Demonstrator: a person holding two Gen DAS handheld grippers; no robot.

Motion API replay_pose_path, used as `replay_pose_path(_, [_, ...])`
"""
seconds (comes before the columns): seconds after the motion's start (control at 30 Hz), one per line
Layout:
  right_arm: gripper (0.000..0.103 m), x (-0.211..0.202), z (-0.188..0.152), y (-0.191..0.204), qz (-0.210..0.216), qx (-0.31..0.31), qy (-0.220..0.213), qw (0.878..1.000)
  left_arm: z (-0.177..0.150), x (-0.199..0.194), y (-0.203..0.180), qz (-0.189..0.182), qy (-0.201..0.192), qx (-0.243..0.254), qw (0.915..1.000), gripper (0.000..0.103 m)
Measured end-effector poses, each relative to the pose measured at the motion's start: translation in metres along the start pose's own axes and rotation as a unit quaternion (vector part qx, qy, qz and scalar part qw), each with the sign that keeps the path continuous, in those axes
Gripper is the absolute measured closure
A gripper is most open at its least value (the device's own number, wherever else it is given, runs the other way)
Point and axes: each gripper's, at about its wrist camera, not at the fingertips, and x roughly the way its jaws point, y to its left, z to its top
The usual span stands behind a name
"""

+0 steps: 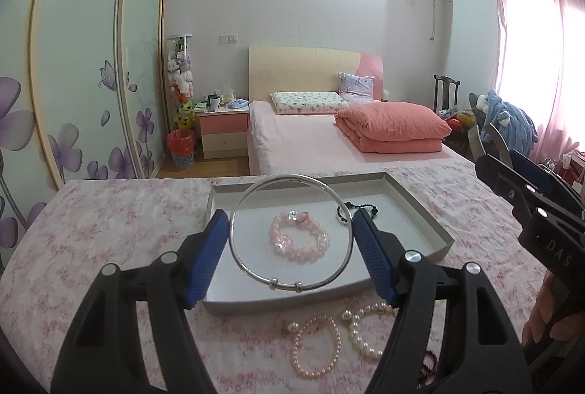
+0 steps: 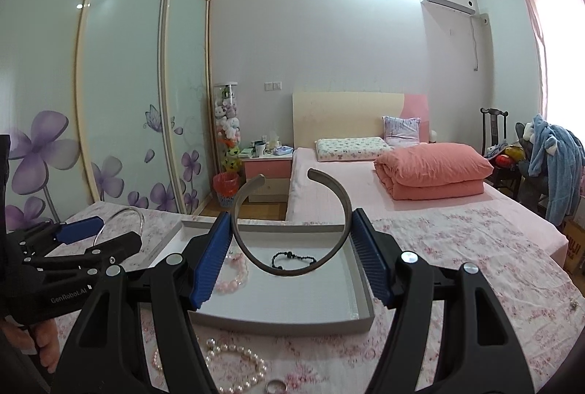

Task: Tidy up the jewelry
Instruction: 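Carry the silver cuff with the right tool while the left tool carries the silver bangle to the tray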

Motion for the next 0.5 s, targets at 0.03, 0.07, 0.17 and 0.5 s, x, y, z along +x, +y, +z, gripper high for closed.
replay_pose_path(0.03, [0.037,0.005,0.001,-0.001,0.000,0.000,0.001,1.000,0.002,0.005,0.000,0.001,0.001,-0.001,1.0000,0.035])
replay_pose_path(0.07, [0.037,0.008,0.000,0.000,-0.001,0.001,0.002,1.000,0.002,0.007,0.001,0.001,0.002,-0.002,1.0000,0.035])
replay_pose_path(0.17, [0.037,0.020,-0.002,0.000,-0.002,0.003,0.008,1.000,0.007,0.021,0.002,0.003,0.006,-0.005,1.0000,0.035])
replay_pose_path(0.5, [0.037,0.079,-0.016,0.001,-0.006,-0.002,0.056,0.998,0.006,0.084,0.012,0.012,0.047,-0.021,0.9986,0.035])
